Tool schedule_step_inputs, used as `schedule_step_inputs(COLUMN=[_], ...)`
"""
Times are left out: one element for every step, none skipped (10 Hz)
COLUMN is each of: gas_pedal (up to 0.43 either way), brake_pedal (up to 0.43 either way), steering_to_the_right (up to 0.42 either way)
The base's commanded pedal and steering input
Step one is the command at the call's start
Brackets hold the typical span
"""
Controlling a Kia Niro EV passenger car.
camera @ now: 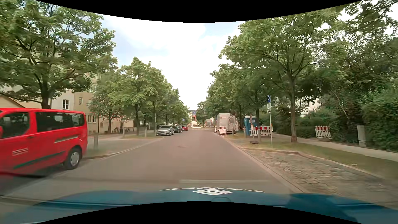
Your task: Follow the waypoints while adhering to traffic rules and regulations
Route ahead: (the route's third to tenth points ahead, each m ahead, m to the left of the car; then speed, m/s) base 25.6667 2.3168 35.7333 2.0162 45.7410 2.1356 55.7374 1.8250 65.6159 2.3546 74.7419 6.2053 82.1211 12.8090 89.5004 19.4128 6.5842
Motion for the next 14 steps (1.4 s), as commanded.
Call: schedule_step_inputs(gas_pedal=[0.169,0.169,0.169,0.169,0.169,0.169,0.169,0.169,0.169,0.169,0.169,0.169,0.169,0.169], brake_pedal=[0.0,0.0,0.0,0.0,0.0,0.0,0.0,0.0,0.0,0.0,0.0,0.0,0.0,0.0], steering_to_the_right=[-0.006,-0.005,-0.003,0.0,0.0,0.0,0.0,0.0,0.0,0.0,0.0,0.0,0.0,0.0])
